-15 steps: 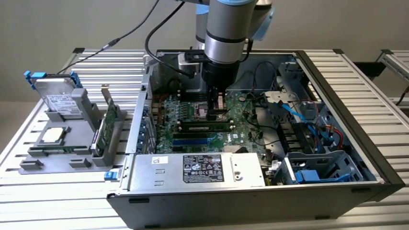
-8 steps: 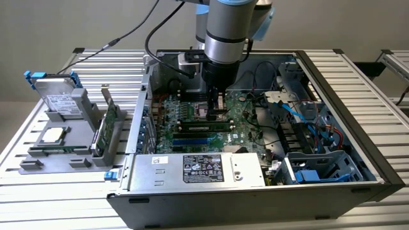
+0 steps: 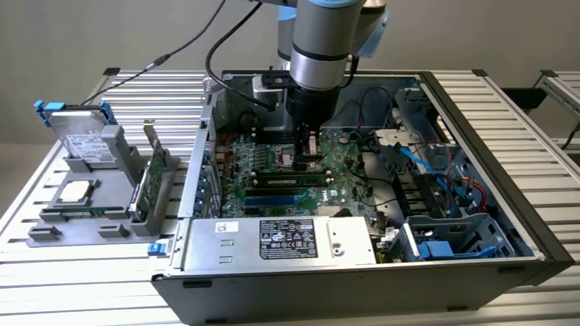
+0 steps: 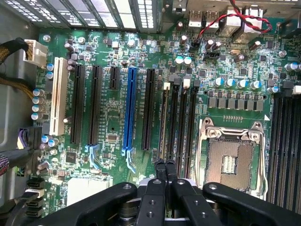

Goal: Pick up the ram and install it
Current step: 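Press down the ram until it locks into place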

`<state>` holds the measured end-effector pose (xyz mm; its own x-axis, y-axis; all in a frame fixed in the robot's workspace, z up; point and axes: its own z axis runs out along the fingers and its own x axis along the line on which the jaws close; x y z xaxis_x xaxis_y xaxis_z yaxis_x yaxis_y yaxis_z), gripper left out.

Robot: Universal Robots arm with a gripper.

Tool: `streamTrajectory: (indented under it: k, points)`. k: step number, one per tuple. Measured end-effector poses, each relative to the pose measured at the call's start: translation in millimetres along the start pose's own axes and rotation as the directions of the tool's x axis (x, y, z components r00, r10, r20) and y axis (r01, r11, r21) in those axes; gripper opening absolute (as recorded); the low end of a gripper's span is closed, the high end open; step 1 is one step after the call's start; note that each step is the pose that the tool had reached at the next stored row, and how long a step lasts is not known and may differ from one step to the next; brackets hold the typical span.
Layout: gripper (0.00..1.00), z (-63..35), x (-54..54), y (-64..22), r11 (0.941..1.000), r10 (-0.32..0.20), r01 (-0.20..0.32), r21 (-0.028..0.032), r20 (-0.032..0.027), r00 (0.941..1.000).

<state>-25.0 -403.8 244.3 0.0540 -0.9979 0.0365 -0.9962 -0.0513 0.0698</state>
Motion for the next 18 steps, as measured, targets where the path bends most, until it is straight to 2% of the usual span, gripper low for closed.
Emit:
streamTrajectory:
  k: [5, 9, 14, 18]
  points:
    - [0.1, -0.1, -0.1, 0.0, 0.997, 0.077, -0.077, -0.0031, 0.0051, 0.997]
    - [0.1, 0.0, -0.2, 0.0, 0.9899, 0.142, -0.141, -0.0059, 0.0094, 0.9899]
    - [0.1, 0.0, -0.2, 0.0, 0.9755, 0.22, -0.22, -0.0098, 0.0144, 0.9754]
    - [0.1, 0.2, -0.3, 0.0, 0.9597, 0.281, -0.281, -0.0131, 0.0182, 0.9596]
